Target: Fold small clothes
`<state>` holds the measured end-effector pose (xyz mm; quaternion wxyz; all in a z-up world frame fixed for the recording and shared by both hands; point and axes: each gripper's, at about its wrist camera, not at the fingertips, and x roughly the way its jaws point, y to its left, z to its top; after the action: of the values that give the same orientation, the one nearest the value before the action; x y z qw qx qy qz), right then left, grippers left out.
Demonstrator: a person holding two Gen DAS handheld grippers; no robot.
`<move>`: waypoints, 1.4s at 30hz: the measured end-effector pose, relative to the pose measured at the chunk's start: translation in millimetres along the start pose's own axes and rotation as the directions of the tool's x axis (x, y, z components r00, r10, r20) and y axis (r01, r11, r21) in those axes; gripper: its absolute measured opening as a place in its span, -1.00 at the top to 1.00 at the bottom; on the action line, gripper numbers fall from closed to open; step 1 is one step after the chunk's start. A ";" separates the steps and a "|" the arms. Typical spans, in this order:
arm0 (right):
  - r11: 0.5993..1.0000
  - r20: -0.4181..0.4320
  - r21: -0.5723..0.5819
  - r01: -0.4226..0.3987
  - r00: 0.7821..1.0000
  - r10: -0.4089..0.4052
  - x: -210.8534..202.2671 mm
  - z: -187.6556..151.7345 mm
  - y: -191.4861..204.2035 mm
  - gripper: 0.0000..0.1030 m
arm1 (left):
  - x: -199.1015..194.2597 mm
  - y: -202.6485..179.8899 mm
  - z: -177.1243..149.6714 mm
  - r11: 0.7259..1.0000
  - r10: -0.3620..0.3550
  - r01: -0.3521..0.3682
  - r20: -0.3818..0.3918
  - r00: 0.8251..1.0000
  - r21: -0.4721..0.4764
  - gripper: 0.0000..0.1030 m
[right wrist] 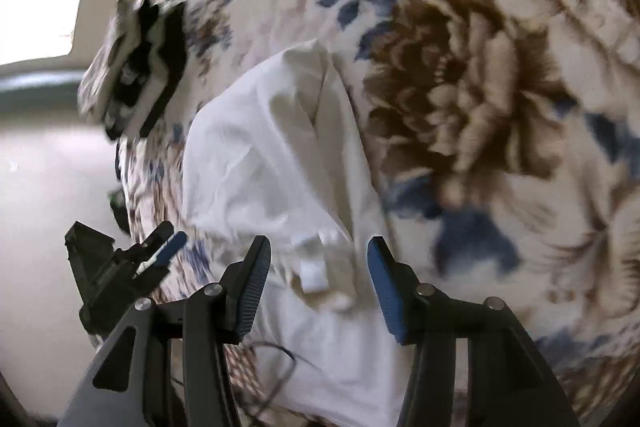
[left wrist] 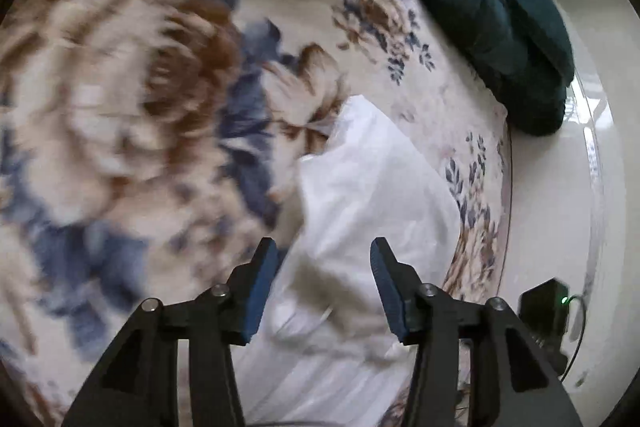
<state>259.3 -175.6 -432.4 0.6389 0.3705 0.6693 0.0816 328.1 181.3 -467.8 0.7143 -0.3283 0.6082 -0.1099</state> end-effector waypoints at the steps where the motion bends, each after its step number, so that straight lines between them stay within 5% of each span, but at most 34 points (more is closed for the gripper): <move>1: 1.000 0.001 0.020 -0.014 1.000 0.014 4.6 2.8 2.7 -0.03 | 6.4 0.0 2.0 1.000 -0.014 0.014 0.001 1.000 -0.007 0.16; 2: 1.000 -0.009 0.027 -0.011 1.000 0.011 9.5 3.0 3.8 -0.03 | 9.3 -2.2 1.6 1.000 -0.028 0.028 0.018 0.999 -0.002 0.31; 3: 1.000 -0.020 0.031 -0.003 1.000 0.004 15.0 4.4 4.8 -0.03 | 10.4 -8.6 -0.1 0.999 -0.025 0.024 0.049 0.998 0.030 0.93; 4: 0.999 -0.024 0.044 0.002 1.000 -0.001 19.3 4.2 4.2 0.05 | 9.1 -14.4 -2.9 0.998 -0.011 0.007 0.059 0.998 0.061 0.91; 5: 0.998 -0.010 0.056 0.020 1.000 -0.019 20.1 2.7 2.4 0.57 | 3.7 -20.7 -8.2 0.995 -0.001 -0.007 0.088 0.996 0.096 0.91; 6: 0.998 -0.003 0.058 0.037 0.999 -0.037 20.3 3.0 3.2 0.77 | -3.1 -24.8 -14.7 0.993 0.004 -0.018 0.110 0.994 0.117 0.91; 11: 0.998 0.071 0.013 0.061 0.996 -0.061 1.6 -6.5 11.5 0.79 | -27.0 -24.0 -40.7 0.998 -0.001 -0.007 0.136 0.991 0.057 0.91; 17: 0.995 0.008 -0.027 0.100 0.995 -0.100 -2.1 -17.2 10.9 0.80 | -8.0 -3.9 -52.2 0.996 0.077 -0.080 0.060 0.995 0.040 0.84; 20: 0.981 -0.074 -0.082 0.174 0.981 -0.180 9.8 -17.7 9.6 0.79 | 4.0 10.2 -51.6 0.996 0.088 -0.088 -0.036 0.995 -0.001 0.71; 22: 0.965 -0.107 -0.096 0.244 0.961 -0.253 8.7 -14.1 11.4 0.69 | -9.7 7.4 -49.4 0.995 0.098 -0.098 -0.027 0.995 0.004 0.64; 26: 0.933 0.023 -0.169 0.317 0.948 -0.318 -17.2 -4.6 40.6 -0.03 | -47.5 -23.5 -32.9 0.986 0.125 -0.135 0.101 0.987 0.101 0.28; 29: 0.963 0.110 -0.178 0.205 0.976 -0.187 -24.8 8.7 65.0 -0.03 | -40.3 -53.0 -10.9 0.972 0.103 -0.132 0.153 0.983 0.193 -0.01; 33: 0.991 0.010 -0.118 -0.062 0.998 0.064 16.7 37.8 73.2 -0.03 | 8.2 -64.9 14.6 0.961 0.111 -0.128 0.084 0.990 0.244 -0.01; 37: 0.989 0.055 -0.096 0.110 0.993 -0.105 42.1 63.9 57.0 -0.03 | 46.7 -46.9 23.3 0.954 0.162 -0.163 0.024 0.986 0.252 -0.01; 42: 0.980 0.047 -0.128 0.149 0.988 -0.144 21.0 42.3 51.5 -0.03 | -2.4 -52.5 -3.7 0.962 0.099 -0.113 0.067 0.993 0.249 -0.01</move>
<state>320.1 -141.7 -426.3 0.6785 0.2788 0.6759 0.0713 336.9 141.4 -434.5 0.7713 -0.2043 0.5865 -0.1391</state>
